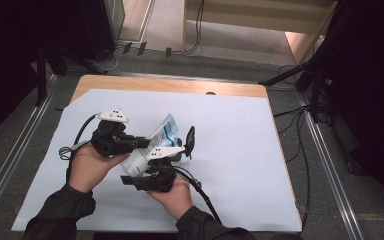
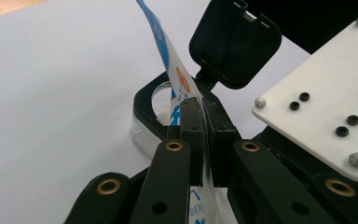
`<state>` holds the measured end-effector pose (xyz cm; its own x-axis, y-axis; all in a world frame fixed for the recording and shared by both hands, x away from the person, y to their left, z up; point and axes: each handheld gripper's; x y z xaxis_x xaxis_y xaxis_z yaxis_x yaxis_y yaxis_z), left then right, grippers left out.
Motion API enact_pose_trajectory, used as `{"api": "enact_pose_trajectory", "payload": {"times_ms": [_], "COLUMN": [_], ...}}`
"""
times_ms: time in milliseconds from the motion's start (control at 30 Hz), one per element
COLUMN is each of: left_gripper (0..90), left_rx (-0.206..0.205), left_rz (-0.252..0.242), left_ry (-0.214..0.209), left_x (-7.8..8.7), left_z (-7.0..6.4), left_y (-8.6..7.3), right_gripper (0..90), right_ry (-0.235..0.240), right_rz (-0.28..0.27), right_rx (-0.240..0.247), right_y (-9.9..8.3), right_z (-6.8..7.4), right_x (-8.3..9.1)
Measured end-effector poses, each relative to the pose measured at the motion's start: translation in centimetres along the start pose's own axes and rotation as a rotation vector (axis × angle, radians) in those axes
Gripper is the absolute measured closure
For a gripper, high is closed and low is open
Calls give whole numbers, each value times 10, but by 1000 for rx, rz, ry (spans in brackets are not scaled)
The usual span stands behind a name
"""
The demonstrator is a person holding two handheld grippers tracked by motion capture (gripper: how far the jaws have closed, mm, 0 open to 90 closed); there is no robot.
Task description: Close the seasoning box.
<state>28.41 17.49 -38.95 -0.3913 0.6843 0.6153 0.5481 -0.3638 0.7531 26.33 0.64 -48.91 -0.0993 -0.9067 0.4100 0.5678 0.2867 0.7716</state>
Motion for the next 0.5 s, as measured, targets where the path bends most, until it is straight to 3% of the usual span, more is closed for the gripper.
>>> {"api": "enact_pose_trajectory", "payload": {"times_ms": [200,500], "left_gripper": [887,853], "left_rx": [-1,29], "left_rz": [-2,9], "left_ry": [0,-46], "left_x": [0,-3], "left_z": [0,5], "left_y": [1,-2], "right_gripper": [564,578], "right_ry": [0,-5], "right_rz": [0,2], "right_rx": [-8,-2], "right_y": [0,0], "right_z": [0,0], "right_x": [0,1]}}
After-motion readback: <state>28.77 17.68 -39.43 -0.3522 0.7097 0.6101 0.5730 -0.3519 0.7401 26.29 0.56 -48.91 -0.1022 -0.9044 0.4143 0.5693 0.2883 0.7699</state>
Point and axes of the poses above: each handheld gripper's, and its own axes: x roughly backward along the jaws, y roughly out of its top, z roughly to its left, and after that the axes turned 2 degrees about -x, right-handed
